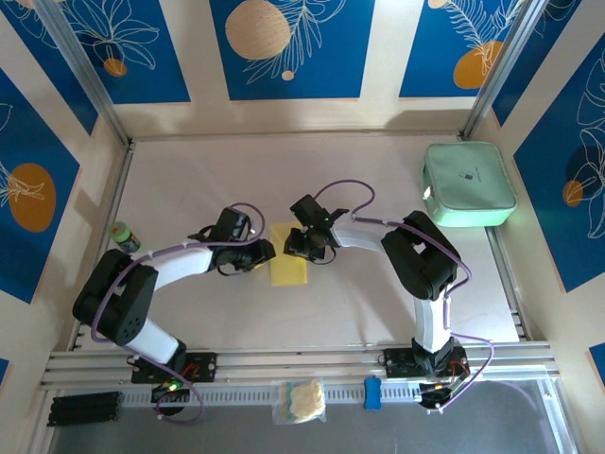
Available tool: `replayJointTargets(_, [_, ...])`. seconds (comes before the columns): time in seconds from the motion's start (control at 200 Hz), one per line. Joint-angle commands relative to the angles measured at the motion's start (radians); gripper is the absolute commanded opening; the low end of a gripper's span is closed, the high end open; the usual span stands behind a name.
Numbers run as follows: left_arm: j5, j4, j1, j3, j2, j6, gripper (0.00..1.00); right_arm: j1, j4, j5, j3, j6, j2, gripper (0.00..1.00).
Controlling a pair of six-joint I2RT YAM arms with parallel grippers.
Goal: Fold a paper plane with a square sheet of paper (pick it up from the middle)
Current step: Third fold the triangle at the center of the table.
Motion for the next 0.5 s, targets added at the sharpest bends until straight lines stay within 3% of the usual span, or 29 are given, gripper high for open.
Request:
replayJointTargets(0.0, [-0.044,-0.049,-0.008,0.048,0.043,0.066,0.37,-0.002,-0.069,0.015,-0.041,0.007,0.057,0.33])
replayJointTargets(0.495, [0.006,-0.039,-0.006,0.105,0.147,0.088,0.38,-0.004,-0.078,0.017,-0.040,0.005,0.058,0.32])
